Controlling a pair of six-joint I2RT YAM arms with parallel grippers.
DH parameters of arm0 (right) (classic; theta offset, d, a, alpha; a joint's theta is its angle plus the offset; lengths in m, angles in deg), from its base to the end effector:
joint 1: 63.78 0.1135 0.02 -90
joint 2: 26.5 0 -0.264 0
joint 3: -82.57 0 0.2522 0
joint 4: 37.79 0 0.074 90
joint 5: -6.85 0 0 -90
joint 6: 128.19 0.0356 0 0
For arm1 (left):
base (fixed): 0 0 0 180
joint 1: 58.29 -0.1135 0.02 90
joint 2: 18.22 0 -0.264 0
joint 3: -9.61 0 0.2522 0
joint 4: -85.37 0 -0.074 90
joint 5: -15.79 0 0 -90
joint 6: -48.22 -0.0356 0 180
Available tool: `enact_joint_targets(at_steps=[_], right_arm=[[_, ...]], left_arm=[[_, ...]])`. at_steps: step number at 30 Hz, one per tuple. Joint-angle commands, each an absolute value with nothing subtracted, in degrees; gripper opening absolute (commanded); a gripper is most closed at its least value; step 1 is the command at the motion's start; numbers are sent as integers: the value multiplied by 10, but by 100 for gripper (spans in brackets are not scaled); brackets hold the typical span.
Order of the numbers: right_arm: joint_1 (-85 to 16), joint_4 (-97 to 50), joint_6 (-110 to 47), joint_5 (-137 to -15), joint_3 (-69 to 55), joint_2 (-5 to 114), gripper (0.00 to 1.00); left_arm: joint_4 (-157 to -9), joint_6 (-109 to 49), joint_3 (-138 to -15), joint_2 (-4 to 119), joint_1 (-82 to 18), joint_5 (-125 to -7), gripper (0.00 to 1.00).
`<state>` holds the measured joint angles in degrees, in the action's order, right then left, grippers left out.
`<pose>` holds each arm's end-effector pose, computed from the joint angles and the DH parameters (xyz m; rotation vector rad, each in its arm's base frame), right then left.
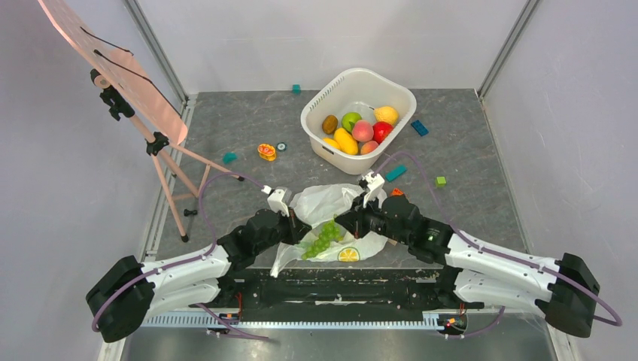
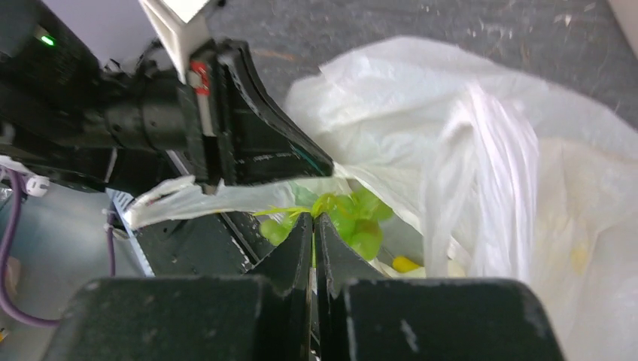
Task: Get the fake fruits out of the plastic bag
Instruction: Take out the fake fruit from the plastic bag.
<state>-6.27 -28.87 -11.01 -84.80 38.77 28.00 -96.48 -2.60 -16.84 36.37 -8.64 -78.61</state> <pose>0.1178 0.1831 0.2448 -0.5125 1.9698 0.9451 0.1235 -0.1412 0.1612 0.1449 2.1434 -0.8750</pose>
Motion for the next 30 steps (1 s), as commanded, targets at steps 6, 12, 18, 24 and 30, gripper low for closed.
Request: enact_joint_targets(at_steps=[6,12,18,24,30], right_arm=[[-65,-211,-163,-858,230,274,0],[-65,-161,-206,-833,111,313,0],[-67,-127,-240,-810,-2,362,0],[-87,-98,-280,-864,-109,424,0],[-139,-88,-309,-872,-195,496,0]], left_arm=[[-996,-11,-162,363,-84,-797,2],[-996,-12,-165,365,-84,-795,2],[-996,-10,-166,367,-84,-793,2],[-997,-7,-167,370,-84,-787,2],[-990,-7,-170,371,-84,-785,2]])
